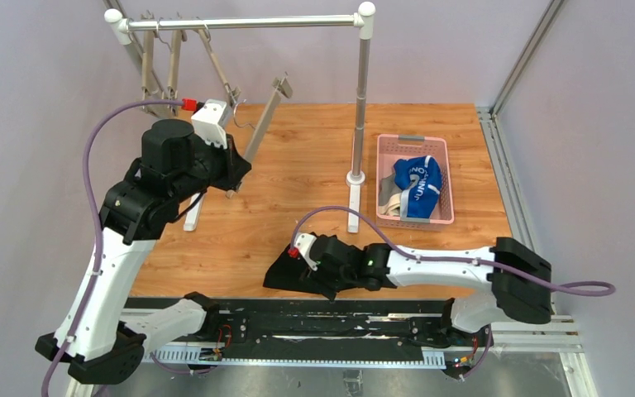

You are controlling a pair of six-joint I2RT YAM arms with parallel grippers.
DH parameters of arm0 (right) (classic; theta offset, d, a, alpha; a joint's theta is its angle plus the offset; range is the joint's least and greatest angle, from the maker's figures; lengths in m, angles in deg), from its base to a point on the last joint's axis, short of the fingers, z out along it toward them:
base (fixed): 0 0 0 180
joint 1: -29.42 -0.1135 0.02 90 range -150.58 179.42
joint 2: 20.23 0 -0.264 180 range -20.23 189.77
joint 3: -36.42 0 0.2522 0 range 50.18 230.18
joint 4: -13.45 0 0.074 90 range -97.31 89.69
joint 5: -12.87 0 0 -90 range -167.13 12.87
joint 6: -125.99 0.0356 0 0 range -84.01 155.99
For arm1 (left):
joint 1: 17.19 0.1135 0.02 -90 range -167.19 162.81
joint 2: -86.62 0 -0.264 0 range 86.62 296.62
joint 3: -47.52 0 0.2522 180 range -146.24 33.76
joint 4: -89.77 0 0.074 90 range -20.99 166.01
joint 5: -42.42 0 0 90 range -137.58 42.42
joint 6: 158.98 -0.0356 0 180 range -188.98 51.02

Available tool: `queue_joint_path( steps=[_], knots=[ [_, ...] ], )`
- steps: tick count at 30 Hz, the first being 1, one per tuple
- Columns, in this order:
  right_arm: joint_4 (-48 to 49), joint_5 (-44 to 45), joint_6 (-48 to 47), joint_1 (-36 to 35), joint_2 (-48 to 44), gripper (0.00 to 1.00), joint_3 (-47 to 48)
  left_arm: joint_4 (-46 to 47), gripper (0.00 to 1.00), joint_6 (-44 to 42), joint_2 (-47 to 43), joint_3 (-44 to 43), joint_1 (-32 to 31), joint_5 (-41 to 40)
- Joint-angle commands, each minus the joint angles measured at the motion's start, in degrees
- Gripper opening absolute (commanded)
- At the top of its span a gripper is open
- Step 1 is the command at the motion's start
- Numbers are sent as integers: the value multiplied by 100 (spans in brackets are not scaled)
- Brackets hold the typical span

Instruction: Remove the underwear clipped to the hanger

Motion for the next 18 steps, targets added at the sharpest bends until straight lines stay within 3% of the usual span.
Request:
queue_joint_path(
  steps=[1, 8, 13, 16, 18],
  knots=[
    [194, -57, 74, -144, 586, 67, 366, 402, 0, -51, 201, -370, -217, -834],
    [194, -240, 164, -207, 1544, 69, 610, 529, 0, 12, 642, -640, -583, -1288],
    [107, -47, 319, -278, 1890, 60, 685, 566, 0, 35, 1110, -1204, -1055, -1582],
    [0, 52, 433, -279, 1953, 43, 712, 713, 0, 113, 1347, -1490, -1140, -1688],
    [-139, 118, 502, -277, 1997, 12, 768, 816, 0, 185, 1515, -1665, -1189, -1757]
  ],
)
